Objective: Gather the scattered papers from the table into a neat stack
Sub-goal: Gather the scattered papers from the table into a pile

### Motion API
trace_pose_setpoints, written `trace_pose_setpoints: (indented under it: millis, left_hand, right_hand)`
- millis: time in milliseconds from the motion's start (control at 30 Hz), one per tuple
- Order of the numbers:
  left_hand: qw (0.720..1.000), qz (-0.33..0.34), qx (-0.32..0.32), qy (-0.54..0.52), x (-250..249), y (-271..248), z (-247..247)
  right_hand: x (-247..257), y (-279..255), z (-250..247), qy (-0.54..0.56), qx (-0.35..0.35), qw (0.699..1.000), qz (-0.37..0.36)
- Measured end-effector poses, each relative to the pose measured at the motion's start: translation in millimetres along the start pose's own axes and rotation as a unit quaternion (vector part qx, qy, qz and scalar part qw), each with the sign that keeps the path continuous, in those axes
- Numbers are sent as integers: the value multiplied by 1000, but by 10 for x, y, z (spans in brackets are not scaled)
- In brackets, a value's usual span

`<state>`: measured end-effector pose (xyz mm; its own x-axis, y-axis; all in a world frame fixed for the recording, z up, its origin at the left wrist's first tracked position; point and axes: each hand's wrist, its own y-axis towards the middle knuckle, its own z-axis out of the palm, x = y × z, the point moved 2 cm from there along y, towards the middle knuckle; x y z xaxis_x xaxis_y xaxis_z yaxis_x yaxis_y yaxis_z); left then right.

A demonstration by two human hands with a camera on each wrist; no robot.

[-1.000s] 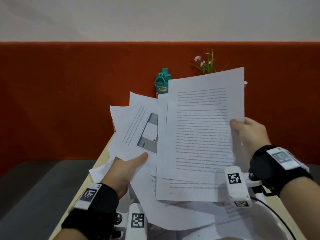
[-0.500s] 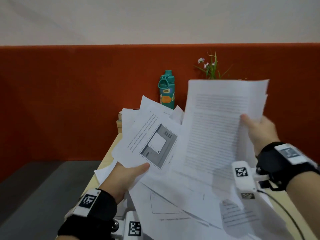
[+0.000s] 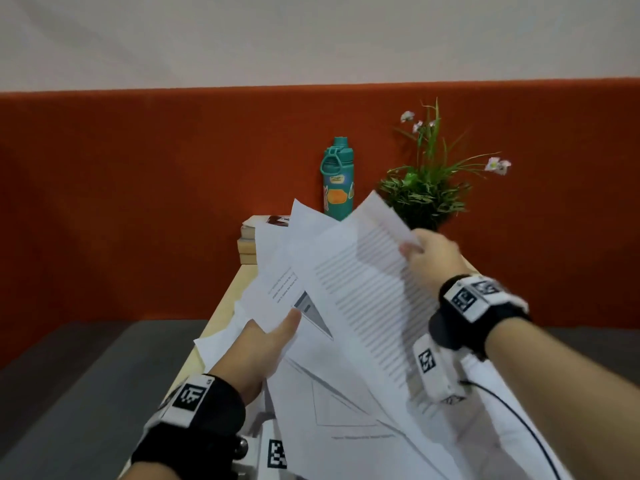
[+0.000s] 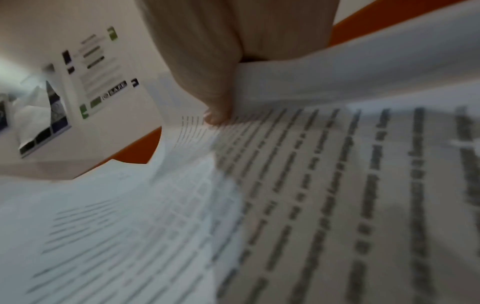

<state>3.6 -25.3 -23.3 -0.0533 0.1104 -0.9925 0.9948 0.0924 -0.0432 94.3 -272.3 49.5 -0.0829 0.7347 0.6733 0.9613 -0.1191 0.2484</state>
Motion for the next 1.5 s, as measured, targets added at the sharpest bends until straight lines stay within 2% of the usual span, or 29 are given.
trace_pose_setpoints:
  millis: [100, 233, 333, 433, 500, 633, 700, 767, 833, 900, 1000, 1033, 1100, 1133, 1200, 1300, 1366, 1500]
  left_hand:
    - [999, -11, -6, 29, 40, -31, 3]
    - [999, -33, -10, 15, 84, -49, -12]
    - [999, -41, -10, 9, 108, -36, -24]
    - [999, -43, 5, 3, 112, -68, -26]
    - [999, -28, 9, 11, 138, -62, -30]
    - [999, -19, 12, 44, 129, -29, -37]
    - [999, -7, 30, 23, 118, -34, -7]
    - [999, -12, 43, 1, 130, -32, 15]
    - [996, -35, 64, -42, 147, -10, 40]
    - [991, -55, 101, -71, 164, -12, 72]
    - [990, -31, 110, -87, 135, 7, 32]
    - [989, -14, 105, -101, 93, 28, -12]
    - [988, 29, 86, -125, -53, 69, -127]
    - [986, 43, 85, -139, -130, 78, -174]
    - [980, 46, 101, -165, -248, 88, -206]
    - [983, 26, 119, -135, -351, 53, -111]
    - [988, 38, 98, -110, -434, 63, -70]
    - [984, 43, 67, -161, -616, 145, 15]
  right_hand:
    - [-77, -16, 294, -12, 27, 1000, 8]
    - [-154, 10, 449, -58, 164, 983, 60]
    - [-130, -11, 434, -116, 228, 966, 30]
    - [-79, -28, 384, -141, 231, 963, 14]
    - [-74, -27, 325, -154, 218, 963, 32]
    - [-158, -37, 189, -157, 202, 957, 137]
    - [-171, -58, 110, -148, 194, 955, 168]
    - [-146, -103, 78, -140, 189, 957, 167]
    - [-121, -220, 166, -137, 227, 952, 156]
    - [-157, -293, 281, -74, 248, 951, 171]
    - [-237, -298, 303, 93, 209, 945, 232]
    - [-272, -317, 255, 167, 195, 933, 254]
    - [-361, -355, 155, 246, 171, 909, 291]
    - [-400, -364, 120, 249, 176, 908, 286]
    - [-400, -397, 84, 283, 199, 910, 227]
    - [-269, -451, 24, 407, 215, 872, 163]
    - [-189, -450, -37, 456, 207, 857, 121]
    - [-91, -444, -180, 433, 187, 879, 63]
